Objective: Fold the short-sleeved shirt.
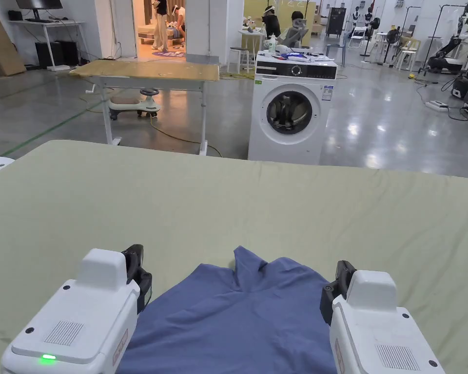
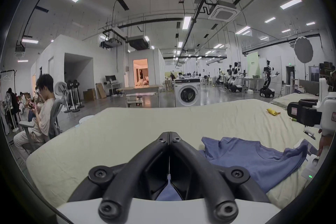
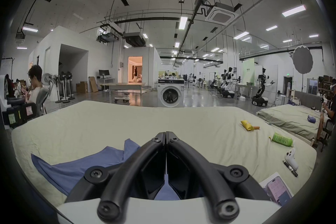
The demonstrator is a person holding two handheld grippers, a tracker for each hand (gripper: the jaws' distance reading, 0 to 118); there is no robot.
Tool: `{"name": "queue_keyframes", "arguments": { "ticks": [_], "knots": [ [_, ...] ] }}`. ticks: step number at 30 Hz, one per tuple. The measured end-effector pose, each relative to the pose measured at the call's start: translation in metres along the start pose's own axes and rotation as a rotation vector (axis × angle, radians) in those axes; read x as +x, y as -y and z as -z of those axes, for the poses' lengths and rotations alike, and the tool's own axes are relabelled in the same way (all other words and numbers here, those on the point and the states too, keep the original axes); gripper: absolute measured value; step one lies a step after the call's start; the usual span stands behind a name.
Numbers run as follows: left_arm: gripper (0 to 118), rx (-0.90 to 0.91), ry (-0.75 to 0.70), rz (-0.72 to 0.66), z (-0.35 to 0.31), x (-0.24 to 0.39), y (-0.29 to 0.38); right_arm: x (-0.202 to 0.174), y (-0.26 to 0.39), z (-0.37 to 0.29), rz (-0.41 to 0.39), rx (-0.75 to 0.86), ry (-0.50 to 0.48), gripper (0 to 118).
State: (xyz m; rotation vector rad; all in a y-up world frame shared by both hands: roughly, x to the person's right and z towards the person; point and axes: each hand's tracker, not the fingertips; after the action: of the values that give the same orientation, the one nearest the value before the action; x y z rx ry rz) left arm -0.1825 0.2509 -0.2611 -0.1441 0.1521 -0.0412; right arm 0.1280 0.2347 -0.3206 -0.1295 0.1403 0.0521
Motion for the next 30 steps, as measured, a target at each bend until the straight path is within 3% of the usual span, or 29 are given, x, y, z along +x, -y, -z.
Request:
{"name": "queue_keyframes", "arguments": {
  "ticks": [9,15,20,21,23,25,27,30],
  "knots": [
    [0,-0.296,-0.081,-0.101,0.005,-0.101,0.035,-0.006,0.008,0.002,-0.020,-0.045,-0.040,0],
    [0,-0.548,-0.105,-0.258,0.024,-0.175,0.065,-0.013,0.022,0.012,-0.041,-0.098,-0.067,0],
    [1,-0.657,-0.106,-0.350,0.037,-0.198,0.080,-0.015,0.031,0.019,-0.053,-0.142,-0.079,0],
    [7,-0.686,-0.100,-0.359,0.041,-0.200,0.083,-0.016,0.033,0.021,-0.061,-0.150,-0.079,0],
    [31,-0.704,-0.105,-0.366,0.045,-0.197,0.084,-0.016,0.036,0.023,-0.069,-0.164,-0.079,0],
    [36,-0.721,-0.107,-0.380,0.050,-0.196,0.088,-0.015,0.040,0.024,-0.079,-0.179,-0.075,0],
    [54,-0.730,-0.119,-0.402,0.054,-0.192,0.091,-0.015,0.043,0.026,-0.085,-0.195,-0.073,0],
    [55,-0.764,-0.127,-0.422,0.063,-0.187,0.100,-0.013,0.049,0.029,-0.093,-0.216,-0.069,0]
  ]
}}
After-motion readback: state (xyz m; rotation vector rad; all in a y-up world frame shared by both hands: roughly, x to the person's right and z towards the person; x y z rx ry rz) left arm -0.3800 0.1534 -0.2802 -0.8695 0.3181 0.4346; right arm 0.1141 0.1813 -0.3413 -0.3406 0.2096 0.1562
